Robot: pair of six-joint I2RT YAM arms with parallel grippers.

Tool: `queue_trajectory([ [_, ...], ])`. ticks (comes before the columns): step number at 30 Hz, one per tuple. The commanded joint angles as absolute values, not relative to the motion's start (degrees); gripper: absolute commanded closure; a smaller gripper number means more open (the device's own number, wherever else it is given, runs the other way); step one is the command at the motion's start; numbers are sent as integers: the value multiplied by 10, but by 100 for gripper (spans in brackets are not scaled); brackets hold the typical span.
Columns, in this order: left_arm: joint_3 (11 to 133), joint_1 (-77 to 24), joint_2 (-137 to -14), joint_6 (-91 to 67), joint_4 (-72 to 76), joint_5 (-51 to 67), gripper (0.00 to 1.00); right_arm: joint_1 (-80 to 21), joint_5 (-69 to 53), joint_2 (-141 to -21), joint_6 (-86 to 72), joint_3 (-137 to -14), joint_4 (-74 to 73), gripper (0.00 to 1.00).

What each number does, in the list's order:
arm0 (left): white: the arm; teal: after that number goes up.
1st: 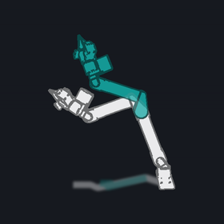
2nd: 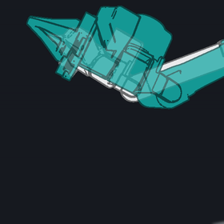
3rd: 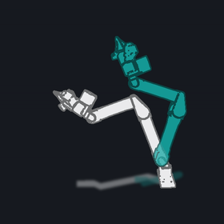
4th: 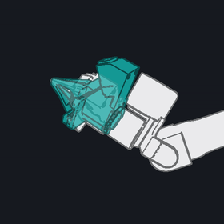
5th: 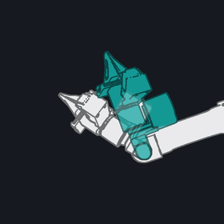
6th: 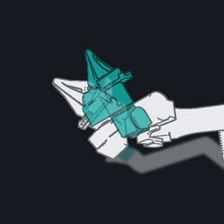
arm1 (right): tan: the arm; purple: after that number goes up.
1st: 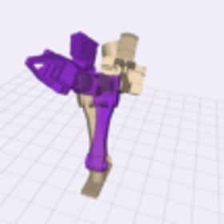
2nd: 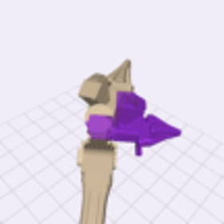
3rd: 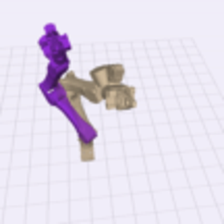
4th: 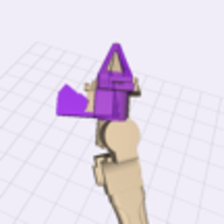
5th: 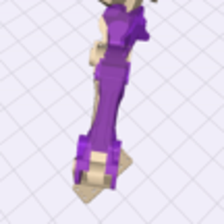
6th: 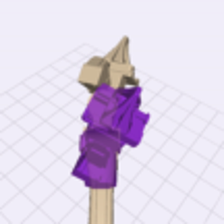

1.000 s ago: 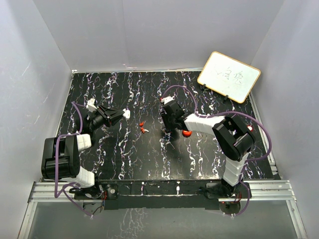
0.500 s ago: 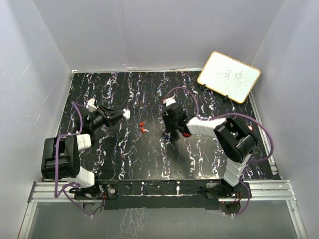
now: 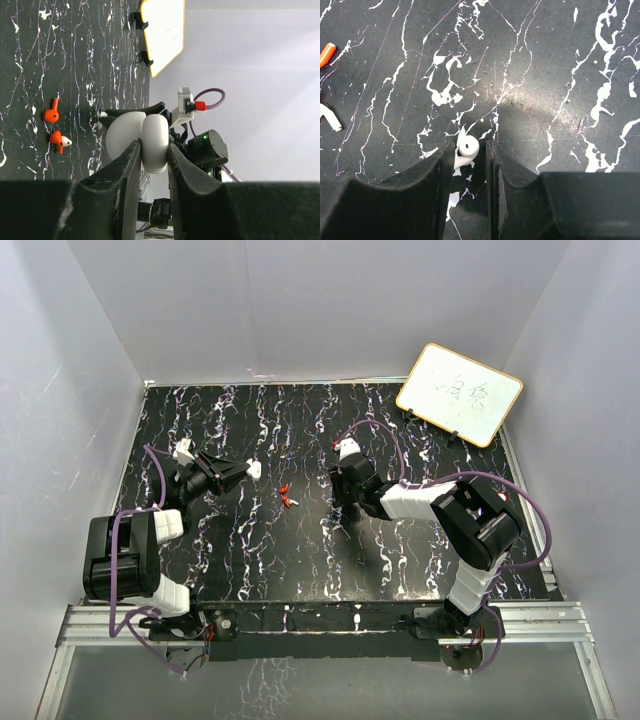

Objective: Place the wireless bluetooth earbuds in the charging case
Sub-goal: Pick up the earbud from the center of the board.

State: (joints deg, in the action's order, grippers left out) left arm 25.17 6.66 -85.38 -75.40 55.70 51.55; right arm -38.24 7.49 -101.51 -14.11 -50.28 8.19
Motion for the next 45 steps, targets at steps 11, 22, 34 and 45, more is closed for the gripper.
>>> queue_trajectory([
  [11,246,70,-843,-749,571,525,100,-383,69,-1007,-158,-479,105,76],
  [22,249,71,-842,-748,569,525,100,-383,87,-1002,-150,-479,108,86],
  [34,261,63,-839,-762,572,514,100,-386,92,-913,-105,-506,142,89],
  [45,317,-69,-880,-793,568,429,100,-459,206,-877,-37,-574,146,90],
])
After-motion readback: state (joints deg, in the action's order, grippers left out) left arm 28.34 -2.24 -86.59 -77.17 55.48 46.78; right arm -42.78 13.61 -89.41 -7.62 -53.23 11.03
